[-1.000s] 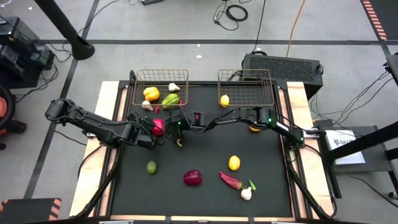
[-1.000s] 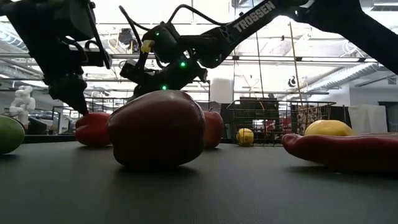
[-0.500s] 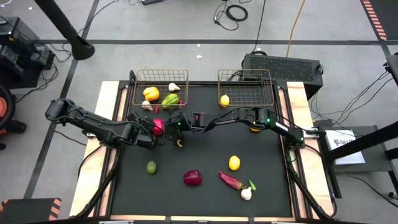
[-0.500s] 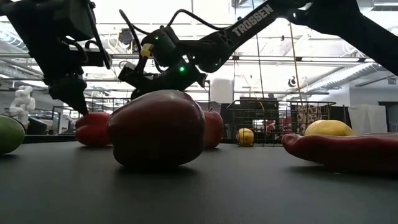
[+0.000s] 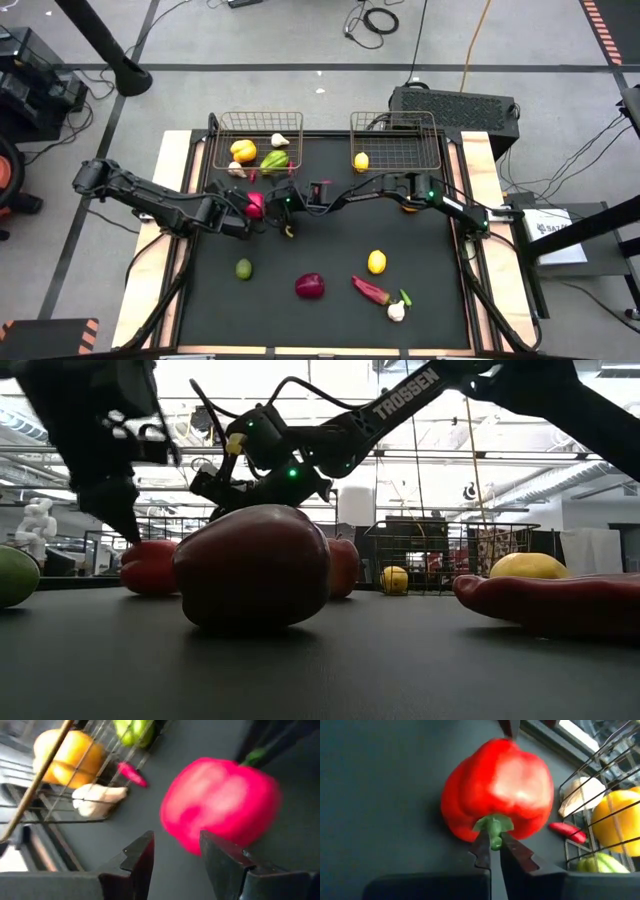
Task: Sort produce into baskets
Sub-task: Put the red bell pepper into the left wire basket, then put the green chili pepper into the left wire basket
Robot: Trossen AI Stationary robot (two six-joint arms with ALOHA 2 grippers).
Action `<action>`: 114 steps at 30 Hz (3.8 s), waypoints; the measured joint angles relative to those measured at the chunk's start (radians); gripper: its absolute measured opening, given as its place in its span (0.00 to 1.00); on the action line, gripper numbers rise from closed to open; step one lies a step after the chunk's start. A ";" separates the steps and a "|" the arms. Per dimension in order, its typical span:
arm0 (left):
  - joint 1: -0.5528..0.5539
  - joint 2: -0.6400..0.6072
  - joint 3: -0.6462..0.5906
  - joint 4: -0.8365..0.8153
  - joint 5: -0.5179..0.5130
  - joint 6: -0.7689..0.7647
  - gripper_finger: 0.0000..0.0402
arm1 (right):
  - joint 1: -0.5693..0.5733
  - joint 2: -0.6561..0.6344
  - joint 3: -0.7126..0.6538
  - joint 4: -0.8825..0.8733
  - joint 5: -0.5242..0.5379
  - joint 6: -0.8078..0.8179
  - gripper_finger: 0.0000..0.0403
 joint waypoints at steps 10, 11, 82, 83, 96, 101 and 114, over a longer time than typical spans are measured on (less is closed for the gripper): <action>-0.055 -0.001 0.248 -0.206 -0.026 -0.102 0.41 | 0.003 -0.125 0.000 -0.245 0.007 0.066 0.02; -0.068 -0.001 0.261 -0.220 -0.031 -0.112 0.41 | 0.003 -0.146 0.000 -0.277 0.016 0.080 0.02; -0.255 -0.004 0.193 -0.254 0.087 -0.385 0.41 | -0.070 -0.589 -0.110 -0.985 -0.114 0.348 0.33; -0.255 -0.004 0.189 -0.252 0.089 -0.398 0.41 | -0.050 -0.612 -0.144 -0.993 -0.113 0.368 0.33; -0.201 0.002 0.051 -0.001 0.026 -0.389 0.41 | 0.190 -1.047 -0.673 -0.722 -0.114 0.592 0.33; -0.200 0.002 0.050 0.106 0.028 -0.327 0.41 | 0.242 -1.198 -0.766 -0.729 -0.100 0.706 0.33; -0.201 0.002 0.050 0.463 0.032 0.005 0.41 | 0.559 -1.277 -1.023 -0.629 -0.037 1.206 0.33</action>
